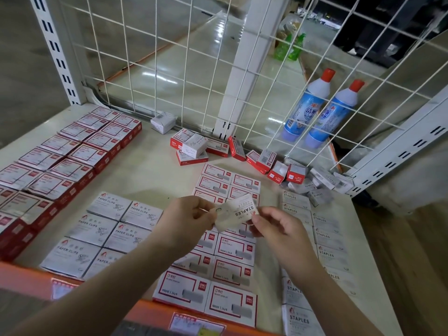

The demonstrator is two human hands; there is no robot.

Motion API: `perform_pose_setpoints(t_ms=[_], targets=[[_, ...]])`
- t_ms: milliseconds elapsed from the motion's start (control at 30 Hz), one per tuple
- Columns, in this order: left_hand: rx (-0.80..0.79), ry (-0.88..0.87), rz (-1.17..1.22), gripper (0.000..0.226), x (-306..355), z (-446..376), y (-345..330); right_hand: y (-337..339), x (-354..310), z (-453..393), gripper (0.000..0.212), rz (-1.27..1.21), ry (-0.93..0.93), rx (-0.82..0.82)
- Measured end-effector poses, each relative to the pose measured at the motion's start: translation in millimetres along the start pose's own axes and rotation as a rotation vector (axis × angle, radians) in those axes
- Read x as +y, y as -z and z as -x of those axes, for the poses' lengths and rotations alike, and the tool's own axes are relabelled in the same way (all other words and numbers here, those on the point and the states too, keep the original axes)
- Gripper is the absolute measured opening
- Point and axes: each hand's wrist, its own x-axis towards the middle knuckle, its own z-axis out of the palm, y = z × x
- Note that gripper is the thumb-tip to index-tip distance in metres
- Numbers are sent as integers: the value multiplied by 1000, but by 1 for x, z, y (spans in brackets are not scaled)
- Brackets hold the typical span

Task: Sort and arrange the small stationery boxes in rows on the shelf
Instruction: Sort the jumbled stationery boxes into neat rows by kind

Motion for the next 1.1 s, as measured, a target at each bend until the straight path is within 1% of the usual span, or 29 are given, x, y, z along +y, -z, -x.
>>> perform_pose_setpoints(t_ms=[33,100,133,200,333,467,600,667,767,900,967,1033,1100], targets=[[-12,-6,-21,3,0,1,0,0,-2,0,17,-49,-8,13],[-37,-35,-78,21,0,2,0,1,-5,-1,16,-100,-11,25],[-37,-56,-98,30,1,3,1,1,-7,-2,15,-85,-1,23],[-30,-110,-94,36,8,4,4,1,-8,-3,15,-9,22,7],[-38,-188,-81,31,20,6,8,-1,-13,-5,16,66,64,-28],[-41,-213,-113,19,24,7,8,-3,-17,-5,23,76,96,-59],[41,-238,-194,15,20,9,6,-4,-11,-4,15,133,78,-94],[95,-229,-196,13,19,10,3,-5,-4,-4,14,219,32,-122],[179,-167,-129,15,19,10,0,-9,1,-3,25,331,-44,-181],[268,-56,-46,19,12,11,-6,-16,-1,-1,46,275,-75,-162],[287,-23,-7,14,7,10,-8,-18,-2,-1,54,238,-51,-129],[291,10,31,15,1,9,-8,-17,-2,-1,54,229,-18,-90],[271,31,73,17,-4,10,-8,-17,-1,-1,48,208,19,-54]])
